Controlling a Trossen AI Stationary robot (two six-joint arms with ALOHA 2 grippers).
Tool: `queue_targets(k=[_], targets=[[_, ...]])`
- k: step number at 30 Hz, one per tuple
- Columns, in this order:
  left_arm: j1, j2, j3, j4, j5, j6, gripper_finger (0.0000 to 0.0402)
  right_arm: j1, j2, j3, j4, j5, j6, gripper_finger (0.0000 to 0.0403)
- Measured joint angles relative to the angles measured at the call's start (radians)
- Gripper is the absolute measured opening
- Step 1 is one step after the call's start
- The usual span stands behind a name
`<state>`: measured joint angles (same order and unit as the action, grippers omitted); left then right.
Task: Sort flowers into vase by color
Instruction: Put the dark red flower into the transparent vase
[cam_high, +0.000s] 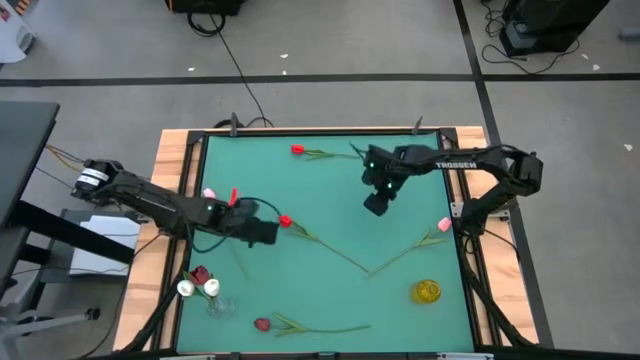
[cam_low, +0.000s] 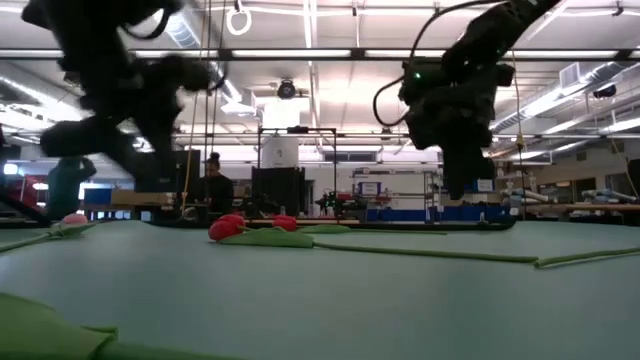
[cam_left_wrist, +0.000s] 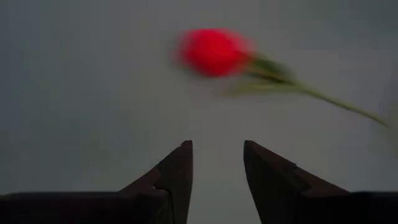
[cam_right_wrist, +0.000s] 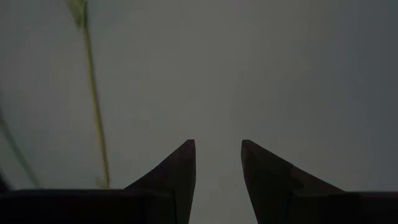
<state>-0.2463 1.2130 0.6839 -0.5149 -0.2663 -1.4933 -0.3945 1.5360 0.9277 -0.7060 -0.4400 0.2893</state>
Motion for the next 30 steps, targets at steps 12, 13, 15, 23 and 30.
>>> queue_targets(k=[12, 13, 15, 23, 30], targets=[[0.113, 0.004, 0.194, 0.545, -0.073, 0.646, 0.0103, 0.199, 0.0, -0.073, 0.352, 0.104, 0.121, 0.0139], [0.117, 0.011, 0.228, 0.528, -0.067, 0.71, 0.0103, 0.211, 0.0, -0.073, 0.389, 0.105, 0.149, 0.0139], [0.118, 0.03, 0.3, 0.472, -0.051, 0.82, 0.0103, 0.236, -0.005, -0.073, 0.457, 0.105, 0.213, 0.0139], [0.033, 0.204, 0.591, 0.32, 0.14, 1.201, 0.0103, 0.366, -0.106, -0.02, 0.582, 0.235, 0.225, 0.0139], [-0.072, 0.335, 0.747, 0.03, 0.138, 1.277, 0.0103, 0.612, -0.088, 0.088, 0.579, 0.465, 0.115, 0.0139]])
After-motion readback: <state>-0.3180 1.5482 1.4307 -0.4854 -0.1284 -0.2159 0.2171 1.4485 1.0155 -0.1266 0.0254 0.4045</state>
